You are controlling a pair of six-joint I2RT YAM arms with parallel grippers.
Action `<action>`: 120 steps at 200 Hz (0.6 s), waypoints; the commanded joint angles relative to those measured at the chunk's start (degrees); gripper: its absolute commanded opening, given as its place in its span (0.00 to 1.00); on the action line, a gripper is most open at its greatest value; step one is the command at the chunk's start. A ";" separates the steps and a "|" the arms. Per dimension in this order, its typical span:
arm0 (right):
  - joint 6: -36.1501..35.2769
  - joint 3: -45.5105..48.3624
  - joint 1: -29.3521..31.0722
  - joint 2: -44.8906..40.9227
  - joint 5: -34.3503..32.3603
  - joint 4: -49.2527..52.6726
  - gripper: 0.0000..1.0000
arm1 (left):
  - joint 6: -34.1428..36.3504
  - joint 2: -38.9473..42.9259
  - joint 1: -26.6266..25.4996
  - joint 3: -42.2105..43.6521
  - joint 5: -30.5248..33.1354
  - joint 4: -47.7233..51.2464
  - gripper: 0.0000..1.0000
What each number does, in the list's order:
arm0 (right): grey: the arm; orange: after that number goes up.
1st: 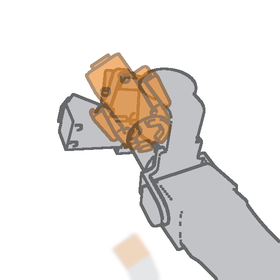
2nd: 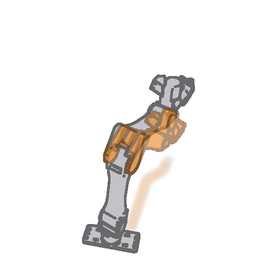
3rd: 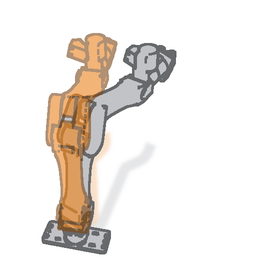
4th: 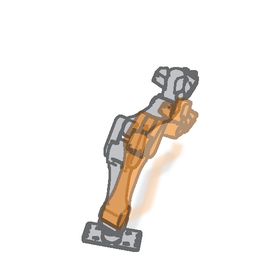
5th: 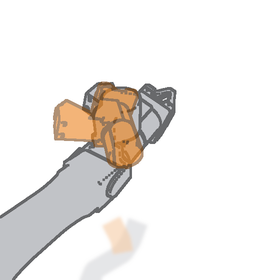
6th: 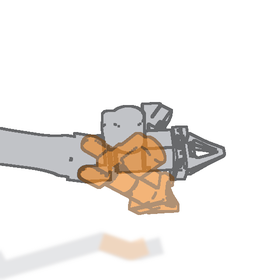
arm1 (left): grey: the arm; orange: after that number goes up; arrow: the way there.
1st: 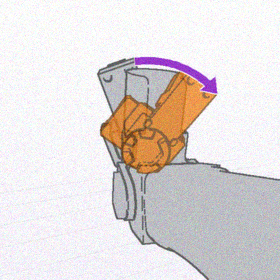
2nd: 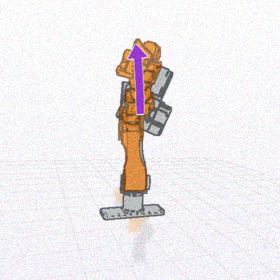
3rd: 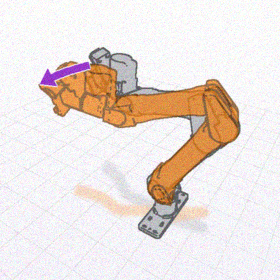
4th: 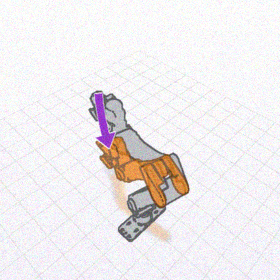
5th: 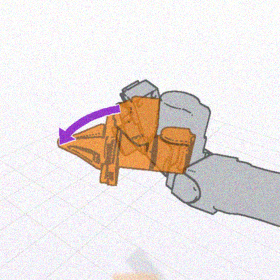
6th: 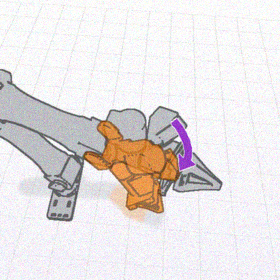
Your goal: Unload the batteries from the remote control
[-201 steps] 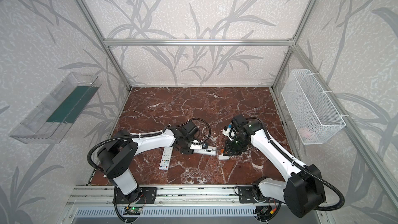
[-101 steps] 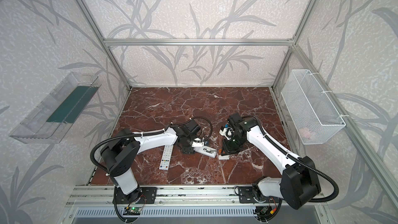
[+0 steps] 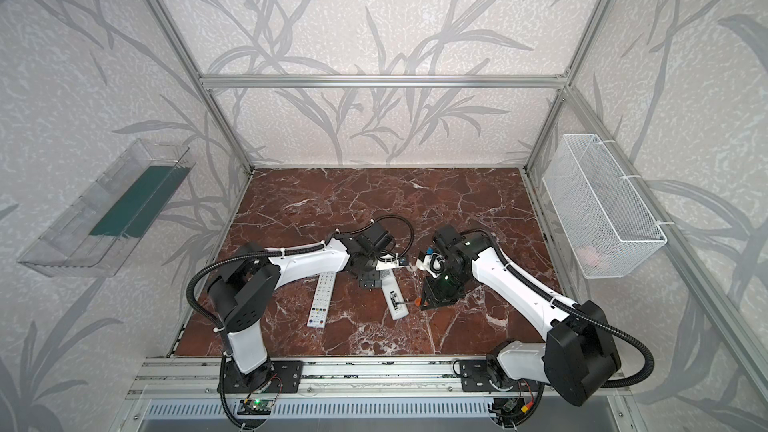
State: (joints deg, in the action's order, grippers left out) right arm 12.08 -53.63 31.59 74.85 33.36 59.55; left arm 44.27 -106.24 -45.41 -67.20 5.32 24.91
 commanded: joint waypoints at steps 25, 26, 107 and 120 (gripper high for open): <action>3.08 1.33 1.93 -0.70 5.31 -4.28 0.00 | -1.70 -1.52 1.15 0.58 0.19 2.87 0.99; 3.10 1.33 1.96 -0.73 5.31 -4.41 0.00 | -1.72 -1.48 1.17 0.58 0.16 2.91 0.99; 3.06 4.11 2.10 -0.08 3.52 -11.53 0.00 | -11.86 1.75 2.96 -1.43 -2.58 6.49 0.99; 2.48 4.96 2.06 0.11 3.13 -12.65 0.00 | -17.59 2.54 4.10 -2.85 -4.70 8.56 0.99</action>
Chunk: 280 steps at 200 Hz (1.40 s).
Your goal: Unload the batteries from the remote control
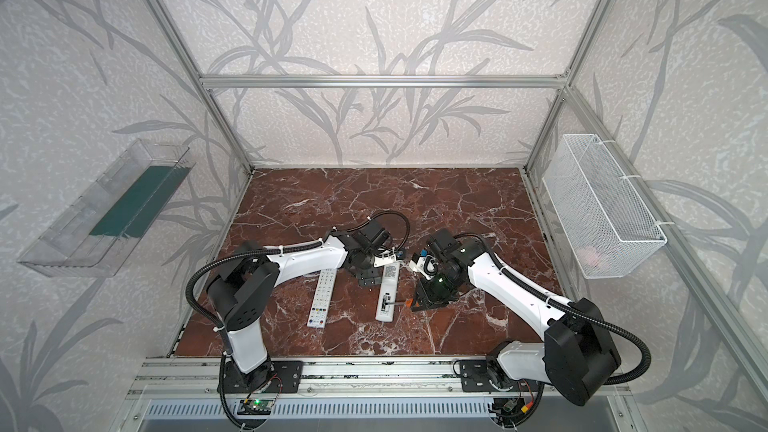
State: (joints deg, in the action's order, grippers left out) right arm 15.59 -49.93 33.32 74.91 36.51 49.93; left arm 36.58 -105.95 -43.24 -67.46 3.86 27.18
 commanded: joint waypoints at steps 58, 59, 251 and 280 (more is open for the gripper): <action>-3.78 3.55 0.25 -0.52 -1.70 -4.71 0.00 | -37.84 5.51 11.19 -4.13 -21.53 9.56 0.95; -3.76 3.58 0.30 -0.54 -1.71 -4.82 0.00 | -38.22 5.59 11.31 -4.06 -22.14 9.56 0.95; 0.26 6.22 0.35 -6.51 -0.07 -11.25 0.00 | -58.99 9.62 12.72 10.79 -43.34 -1.35 0.79; -0.46 4.95 0.35 -6.37 -0.65 -9.80 0.00 | -58.47 9.96 12.66 10.65 -43.07 -0.53 0.78</action>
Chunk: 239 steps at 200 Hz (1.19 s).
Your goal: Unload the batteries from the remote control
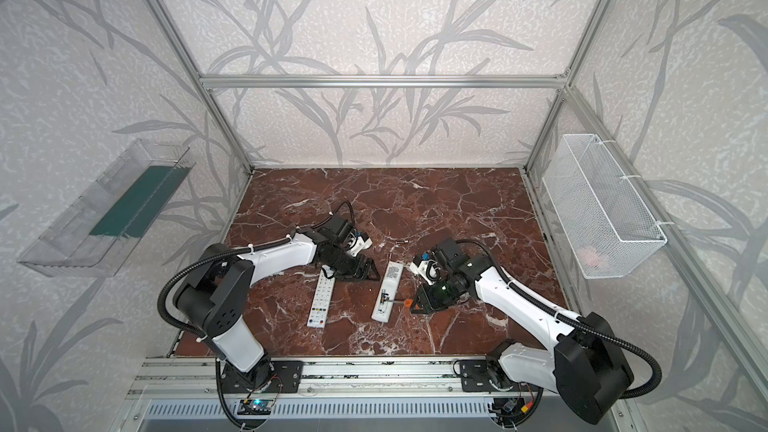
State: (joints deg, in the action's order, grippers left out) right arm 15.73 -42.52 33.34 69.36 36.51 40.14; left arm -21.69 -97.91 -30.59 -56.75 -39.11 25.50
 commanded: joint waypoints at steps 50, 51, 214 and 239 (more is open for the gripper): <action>0.42 -2.57 0.32 0.06 0.55 -1.34 0.00 | 0.32 1.93 0.08 0.28 -0.14 1.22 0.78; 0.48 -2.52 0.37 0.11 0.56 -1.41 0.00 | 0.33 1.93 0.04 0.26 -0.16 1.22 0.78; -0.15 -3.27 3.72 1.85 1.89 2.83 0.00 | 1.04 3.27 0.15 1.55 0.90 2.45 0.77; -0.86 -2.97 4.36 2.44 2.26 3.30 0.00 | 1.04 3.34 0.22 2.06 0.98 2.47 0.77</action>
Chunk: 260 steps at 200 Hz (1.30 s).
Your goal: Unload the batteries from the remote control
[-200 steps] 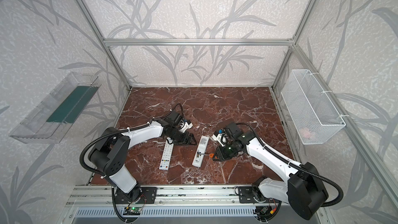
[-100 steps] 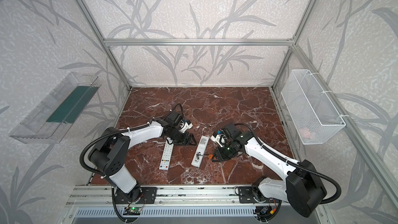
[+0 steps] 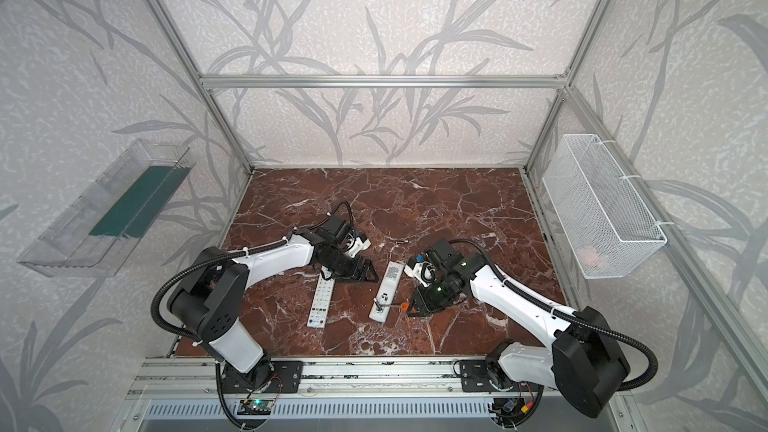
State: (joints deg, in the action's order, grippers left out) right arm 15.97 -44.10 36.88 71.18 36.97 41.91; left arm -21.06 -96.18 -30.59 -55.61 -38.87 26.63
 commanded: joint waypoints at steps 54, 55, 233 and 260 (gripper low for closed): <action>0.18 -1.51 0.82 0.70 0.86 -0.12 0.00 | 0.27 1.33 0.15 0.98 0.63 1.04 0.76; 0.19 -1.56 0.87 0.71 0.80 -0.14 0.00 | 0.29 1.29 0.16 0.96 0.59 1.09 0.76; 5.98 -3.80 5.64 -0.18 -0.63 -0.21 0.00 | 1.64 3.45 1.46 3.08 1.25 1.32 0.77; 6.24 -3.89 6.35 0.66 -1.02 -0.79 0.00 | 1.67 3.97 1.67 3.45 1.27 1.24 0.77</action>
State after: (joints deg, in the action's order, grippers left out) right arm 21.45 -46.89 42.44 70.98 36.21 42.02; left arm -20.12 -94.78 -29.41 -52.88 -37.95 27.44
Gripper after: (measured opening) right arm 0.272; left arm 0.773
